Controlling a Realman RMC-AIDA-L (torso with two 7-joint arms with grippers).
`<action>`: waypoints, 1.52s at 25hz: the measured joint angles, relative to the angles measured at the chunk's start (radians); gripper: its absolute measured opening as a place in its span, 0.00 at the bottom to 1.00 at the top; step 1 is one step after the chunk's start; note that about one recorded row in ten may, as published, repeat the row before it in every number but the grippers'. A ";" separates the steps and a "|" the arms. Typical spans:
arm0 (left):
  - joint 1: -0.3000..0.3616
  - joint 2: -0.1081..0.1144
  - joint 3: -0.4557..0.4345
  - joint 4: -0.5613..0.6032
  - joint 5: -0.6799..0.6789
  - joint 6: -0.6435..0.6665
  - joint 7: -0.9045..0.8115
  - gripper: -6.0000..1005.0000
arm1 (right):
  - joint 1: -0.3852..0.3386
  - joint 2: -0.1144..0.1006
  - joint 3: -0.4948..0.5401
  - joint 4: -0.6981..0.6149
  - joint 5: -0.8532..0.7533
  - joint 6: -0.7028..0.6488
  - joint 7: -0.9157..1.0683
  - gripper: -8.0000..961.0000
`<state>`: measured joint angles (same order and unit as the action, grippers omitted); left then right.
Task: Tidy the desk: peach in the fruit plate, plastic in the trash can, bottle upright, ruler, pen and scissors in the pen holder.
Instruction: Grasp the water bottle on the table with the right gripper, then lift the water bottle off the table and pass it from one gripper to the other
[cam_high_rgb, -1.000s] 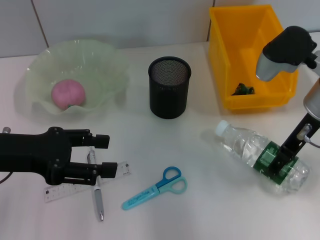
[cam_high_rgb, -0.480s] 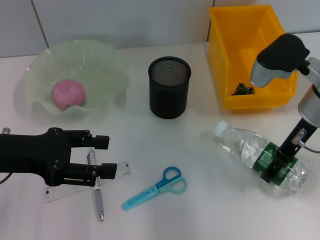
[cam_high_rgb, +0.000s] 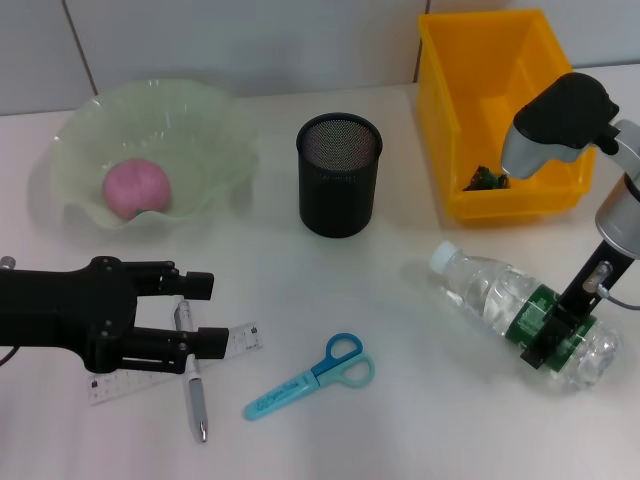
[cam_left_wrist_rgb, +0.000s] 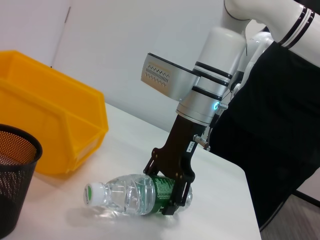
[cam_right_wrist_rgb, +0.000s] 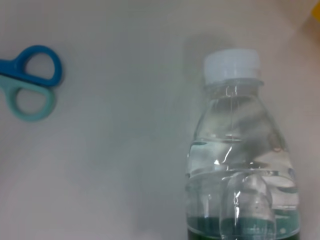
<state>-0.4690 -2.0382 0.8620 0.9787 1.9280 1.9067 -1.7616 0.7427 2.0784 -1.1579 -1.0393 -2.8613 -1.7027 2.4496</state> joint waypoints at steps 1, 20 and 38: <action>0.000 0.000 0.000 0.000 0.000 0.000 0.000 0.80 | 0.000 0.000 0.000 0.000 0.000 0.000 0.000 0.85; 0.004 0.000 0.000 0.000 -0.010 0.002 0.001 0.80 | 0.000 0.000 -0.013 0.002 0.001 -0.001 0.003 0.85; 0.005 0.003 -0.015 0.000 -0.014 0.016 0.002 0.80 | -0.003 0.001 -0.013 -0.005 0.005 -0.001 0.005 0.80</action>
<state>-0.4644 -2.0353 0.8469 0.9787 1.9143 1.9229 -1.7593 0.7397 2.0792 -1.1709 -1.0441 -2.8560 -1.7040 2.4547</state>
